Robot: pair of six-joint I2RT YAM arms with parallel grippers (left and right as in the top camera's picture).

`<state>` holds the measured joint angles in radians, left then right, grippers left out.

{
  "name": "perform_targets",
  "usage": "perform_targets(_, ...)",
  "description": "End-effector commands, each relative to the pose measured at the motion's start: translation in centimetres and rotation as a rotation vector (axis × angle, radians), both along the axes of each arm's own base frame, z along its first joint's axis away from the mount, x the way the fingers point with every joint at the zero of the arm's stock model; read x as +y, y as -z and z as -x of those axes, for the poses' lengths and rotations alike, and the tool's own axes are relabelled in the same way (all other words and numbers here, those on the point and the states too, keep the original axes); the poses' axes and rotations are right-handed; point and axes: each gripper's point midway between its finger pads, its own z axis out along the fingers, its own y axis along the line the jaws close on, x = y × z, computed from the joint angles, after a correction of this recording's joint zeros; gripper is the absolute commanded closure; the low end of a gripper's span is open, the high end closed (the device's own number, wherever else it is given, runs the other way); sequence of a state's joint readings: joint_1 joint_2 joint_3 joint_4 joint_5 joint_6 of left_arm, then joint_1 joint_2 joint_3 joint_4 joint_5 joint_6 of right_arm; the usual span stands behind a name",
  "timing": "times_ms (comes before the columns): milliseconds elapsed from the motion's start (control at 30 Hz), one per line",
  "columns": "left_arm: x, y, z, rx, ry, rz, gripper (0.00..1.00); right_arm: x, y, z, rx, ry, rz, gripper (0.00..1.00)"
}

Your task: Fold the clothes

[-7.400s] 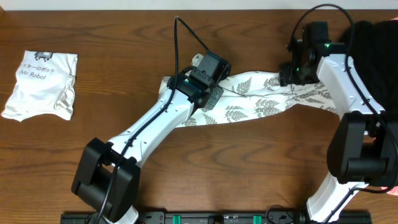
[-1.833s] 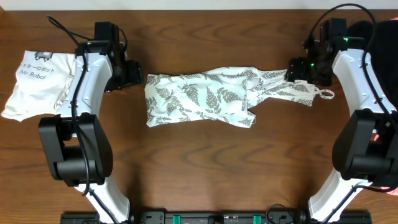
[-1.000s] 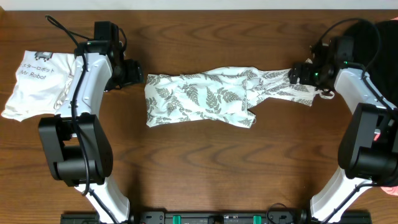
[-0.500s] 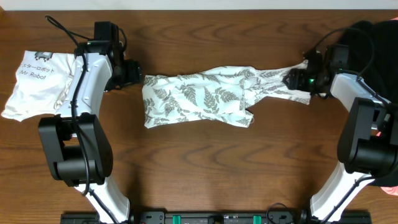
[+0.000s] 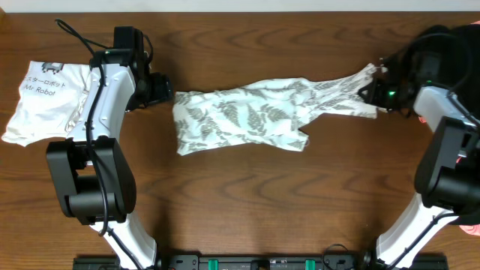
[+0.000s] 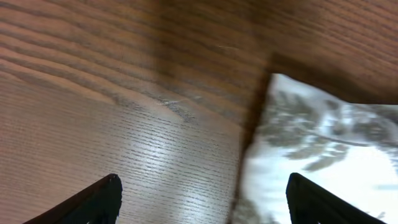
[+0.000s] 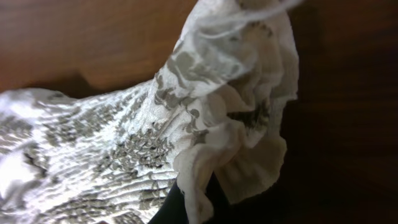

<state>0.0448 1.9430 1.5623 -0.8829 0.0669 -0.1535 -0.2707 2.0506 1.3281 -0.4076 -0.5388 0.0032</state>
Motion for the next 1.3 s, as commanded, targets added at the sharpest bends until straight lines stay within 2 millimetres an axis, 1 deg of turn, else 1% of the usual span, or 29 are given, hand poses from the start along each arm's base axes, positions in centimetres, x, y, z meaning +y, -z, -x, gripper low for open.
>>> perform_targets(0,0.3,0.3,0.3,0.014,-0.005,-0.006,0.15,-3.3,-2.5,-1.1,-0.042,0.031,0.014,0.99)
perform_targets(67,0.2,0.3,0.3,0.013,-0.004,-0.003,0.15,-4.6,-3.7,-1.2,-0.039,0.037,0.022,0.99)
perform_targets(167,0.2,0.3,0.3,0.013,-0.004,-0.003,0.15,-5.9,-5.7,-1.4,-0.047,0.024,0.048,0.99)
perform_targets(300,0.2,0.3,0.3,0.012,-0.004,-0.003,0.15,-6.5,-9.1,-2.1,-0.071,-0.016,0.096,0.99)
perform_targets(400,0.2,0.3,0.3,0.013,-0.004,-0.003,0.15,-6.0,-11.9,-2.4,-0.088,-0.052,0.116,0.99)
perform_targets(533,0.2,0.3,0.3,0.012,-0.004,-0.003,0.15,-3.9,-14.7,-2.5,-0.107,-0.154,0.168,0.99)
perform_targets(600,0.2,0.3,0.3,0.012,-0.004,-0.003,0.15,-2.3,-15.7,-2.5,-0.109,-0.195,0.186,0.99)
perform_targets(667,0.2,0.3,0.3,0.012,-0.004,-0.003,0.15,-0.1,-16.7,-2.5,-0.118,-0.259,0.194,0.99)
perform_targets(767,0.2,0.3,0.3,0.012,-0.004,-0.003,0.15,3.5,-17.5,-2.2,-0.127,-0.354,0.2,0.99)
perform_targets(800,0.2,0.3,0.3,0.012,-0.004,-0.003,0.15,5.0,-17.7,-2.0,-0.13,-0.391,0.202,0.99)
perform_targets(833,0.2,0.3,0.3,0.012,-0.004,-0.003,0.15,6.0,-17.8,-1.9,-0.132,-0.417,0.203,0.99)
perform_targets(933,0.2,0.3,0.3,0.012,-0.004,-0.004,0.15,10.0,-17.7,-1.3,-0.128,-0.504,0.207,0.99)
perform_targets(1067,0.2,0.3,0.3,0.012,-0.004,-0.003,0.15,14.8,-17.5,-0.1,-0.126,-0.612,0.204,0.99)
perform_targets(1133,0.3,0.3,0.3,0.012,-0.004,-0.004,0.15,17.0,-17.5,0.6,-0.125,-0.661,0.202,0.99)
perform_targets(1267,0.3,0.3,0.3,0.012,-0.004,-0.004,0.15,20.8,-17.4,2.1,-0.123,-0.746,0.195,0.99)
